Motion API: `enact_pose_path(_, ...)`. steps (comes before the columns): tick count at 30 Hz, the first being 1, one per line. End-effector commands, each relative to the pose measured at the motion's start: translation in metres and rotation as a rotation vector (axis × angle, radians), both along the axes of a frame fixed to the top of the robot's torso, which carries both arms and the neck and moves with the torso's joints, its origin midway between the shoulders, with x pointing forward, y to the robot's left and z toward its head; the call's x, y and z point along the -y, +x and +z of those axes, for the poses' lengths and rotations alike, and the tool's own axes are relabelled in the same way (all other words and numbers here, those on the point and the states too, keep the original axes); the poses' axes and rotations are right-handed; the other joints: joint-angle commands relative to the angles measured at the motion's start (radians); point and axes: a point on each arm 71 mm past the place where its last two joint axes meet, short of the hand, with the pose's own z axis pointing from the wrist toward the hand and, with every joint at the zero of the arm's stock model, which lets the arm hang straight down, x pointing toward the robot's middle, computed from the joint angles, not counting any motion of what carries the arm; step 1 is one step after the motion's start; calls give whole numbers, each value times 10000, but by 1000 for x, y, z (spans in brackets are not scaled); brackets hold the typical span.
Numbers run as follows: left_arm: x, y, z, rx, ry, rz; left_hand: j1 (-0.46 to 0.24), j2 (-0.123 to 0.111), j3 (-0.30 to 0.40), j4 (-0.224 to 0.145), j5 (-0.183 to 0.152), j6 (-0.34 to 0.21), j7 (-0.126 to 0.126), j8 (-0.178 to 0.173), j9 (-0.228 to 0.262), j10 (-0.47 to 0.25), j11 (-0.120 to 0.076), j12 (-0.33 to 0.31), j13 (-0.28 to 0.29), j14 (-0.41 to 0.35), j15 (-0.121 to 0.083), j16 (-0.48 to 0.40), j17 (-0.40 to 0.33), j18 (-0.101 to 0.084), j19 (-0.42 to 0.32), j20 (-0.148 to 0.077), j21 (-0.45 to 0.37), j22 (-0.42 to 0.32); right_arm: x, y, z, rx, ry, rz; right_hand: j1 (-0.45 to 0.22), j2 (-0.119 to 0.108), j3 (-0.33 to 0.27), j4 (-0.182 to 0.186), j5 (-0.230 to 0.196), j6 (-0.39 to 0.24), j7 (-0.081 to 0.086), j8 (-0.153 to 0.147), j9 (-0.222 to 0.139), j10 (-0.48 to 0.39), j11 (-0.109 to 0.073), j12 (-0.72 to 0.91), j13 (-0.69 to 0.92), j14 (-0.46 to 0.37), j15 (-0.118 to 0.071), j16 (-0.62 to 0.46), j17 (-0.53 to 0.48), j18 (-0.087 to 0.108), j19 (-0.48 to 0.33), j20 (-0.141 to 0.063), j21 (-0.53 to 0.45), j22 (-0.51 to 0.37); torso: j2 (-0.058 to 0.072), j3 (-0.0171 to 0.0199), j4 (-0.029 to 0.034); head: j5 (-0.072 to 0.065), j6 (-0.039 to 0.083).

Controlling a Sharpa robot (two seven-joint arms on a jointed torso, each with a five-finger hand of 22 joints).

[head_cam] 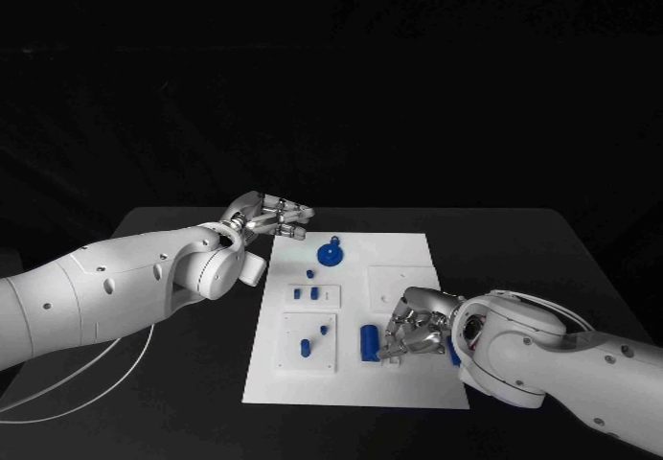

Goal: Assemble the parts on the task board

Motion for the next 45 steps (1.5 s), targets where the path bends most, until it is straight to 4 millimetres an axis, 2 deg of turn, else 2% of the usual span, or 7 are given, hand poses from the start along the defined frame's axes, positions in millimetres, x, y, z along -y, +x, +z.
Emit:
enact_pose_path(1, 3, -1, 1, 33, -38, -215, -4, 103, 29, -2, 63, 91, -13, -24, 3, 50, 2, 19, 4, 45, -2, -36, 10, -176, -7, -47, 46, 10, -2, 2, 4, 1097, -437, -222, -48, -95, 38, 101, 1, 191, -25, -305, 550, 91, -22, 192, 115, -14, -87, 5, -24, -179, 593, -80, 56, 607, 5, 3, -5, 25, -16)
enact_pose_path(20, 3, -1, 1, 21, -35, -225, -4, 103, 29, -2, 63, 91, -13, -24, 3, 50, 2, 19, 4, 45, -2, -36, 10, -176, -7, -47, 46, 10, -19, -2, -4, 1581, -951, 274, 5, -179, 173, 334, -90, 484, -115, -322, 988, 322, -55, 591, 427, -9, -111, 46, -65, -231, 597, -104, 204, 581, 2, 11, -12, 112, -115)
enact_pose_path(34, 2, -1, 1, 25, -24, -220, -10, 115, 8, 5, 57, 82, -11, -27, 2, 58, 1, 19, 4, 48, -3, -39, 7, -185, -21, -55, 72, 24, -6, 1, -4, 1691, -59, -468, -165, -190, 185, 815, 38, 360, -95, -327, 871, 259, -41, 439, 415, -29, -126, 37, -119, -214, 594, -125, 247, 568, -1, 8, -12, 35, 5)
enact_pose_path(36, 2, -1, 1, 27, -23, -214, -10, 115, 8, 5, 57, 82, -11, -27, 2, 58, 1, 19, 4, 48, -3, -39, 7, -185, -21, -55, 72, 24, 4, 6, -3, 1250, 506, -939, -212, -158, 97, 1068, 120, 50, 22, -305, -6, 146, -1, 344, 390, -42, -105, 11, -145, -177, 587, -116, 208, 552, -6, 4, -20, 14, 36)
enact_pose_path(39, 1, -1, 1, 28, -20, -203, -10, 115, 8, 5, 57, 82, -11, -27, 2, 58, 1, 19, 4, 48, -3, -39, 7, -185, -21, -55, 72, 24, 17, 12, 1, 722, 1049, -1393, -194, -49, 72, 1286, 187, -371, 282, -289, -2505, 73, 146, 308, 360, -43, -4, 9, -131, -97, 586, -21, 178, 557, -7, 4, -23, -40, 48)
enact_pose_path(42, 1, -1, 1, 33, -18, -191, -10, 115, 8, 5, 57, 82, -11, -27, 2, 58, 1, 19, 4, 48, -3, -39, 7, -185, -21, -55, 72, 24, 32, 21, 7, 256, 1366, -1690, -196, 3, 82, 1198, 223, -539, 392, -304, -4087, 28, 248, 271, 325, -44, 66, -4, -127, -36, 581, 56, 151, 569, -14, 4, -25, -85, 47)
enact_pose_path(45, 0, -1, 1, 37, -15, -177, -23, 120, 2, 17, 59, 94, -15, -24, 3, 67, -2, 19, 4, 45, -3, -38, 8, -186, -27, -53, 76, 26, 50, 30, 11, -244, 1387, -1836, -283, 344, 184, 834, 437, -741, 549, -333, -5352, -10, 290, 240, 291, -52, 98, -15, -111, 8, 578, 87, 127, 586, -20, 7, -32, -86, 51)
